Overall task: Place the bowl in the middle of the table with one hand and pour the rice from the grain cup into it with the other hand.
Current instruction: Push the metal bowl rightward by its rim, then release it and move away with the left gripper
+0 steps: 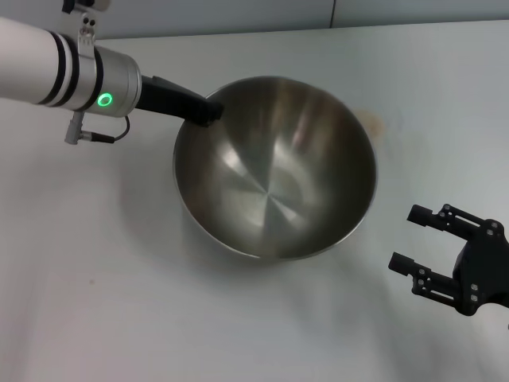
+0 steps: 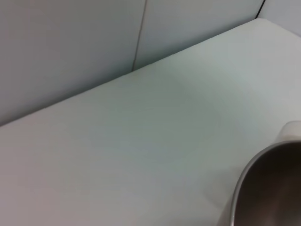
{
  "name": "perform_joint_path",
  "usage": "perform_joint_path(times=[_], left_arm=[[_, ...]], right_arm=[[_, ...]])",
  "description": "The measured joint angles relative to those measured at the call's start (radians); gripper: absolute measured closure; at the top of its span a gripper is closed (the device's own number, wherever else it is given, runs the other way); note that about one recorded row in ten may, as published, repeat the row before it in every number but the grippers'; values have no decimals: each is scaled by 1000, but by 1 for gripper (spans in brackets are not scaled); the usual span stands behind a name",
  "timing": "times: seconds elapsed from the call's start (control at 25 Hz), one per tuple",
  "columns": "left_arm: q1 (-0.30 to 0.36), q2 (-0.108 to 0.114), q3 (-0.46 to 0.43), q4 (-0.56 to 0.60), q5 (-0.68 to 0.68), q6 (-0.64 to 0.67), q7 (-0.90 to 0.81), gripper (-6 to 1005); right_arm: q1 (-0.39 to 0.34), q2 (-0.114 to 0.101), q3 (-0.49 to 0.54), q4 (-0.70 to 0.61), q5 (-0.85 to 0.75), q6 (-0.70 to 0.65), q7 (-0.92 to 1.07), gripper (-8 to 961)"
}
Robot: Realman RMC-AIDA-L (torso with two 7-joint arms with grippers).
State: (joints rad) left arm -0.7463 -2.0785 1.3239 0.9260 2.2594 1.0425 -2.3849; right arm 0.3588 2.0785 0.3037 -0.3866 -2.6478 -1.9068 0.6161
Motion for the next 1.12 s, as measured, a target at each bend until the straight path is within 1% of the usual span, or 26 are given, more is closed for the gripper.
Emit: perform_joint_path(times=[0.28, 0.8, 1.04, 1.12], left_arm=[[7, 1, 0, -28, 3, -31, 3, 968], [12, 2, 2, -71, -5, -78, 65, 969], [18, 2, 3, -83, -22, -105, 68, 908], [21, 2, 3, -84, -23, -106, 70, 838]], right_arm=[[5, -1, -1, 0, 0, 0, 0, 243], [8, -3, -3, -4, 0, 1, 0, 244], [10, -3, -3, -6, 0, 5, 0, 244], [10, -3, -3, -6, 0, 6, 0, 244]])
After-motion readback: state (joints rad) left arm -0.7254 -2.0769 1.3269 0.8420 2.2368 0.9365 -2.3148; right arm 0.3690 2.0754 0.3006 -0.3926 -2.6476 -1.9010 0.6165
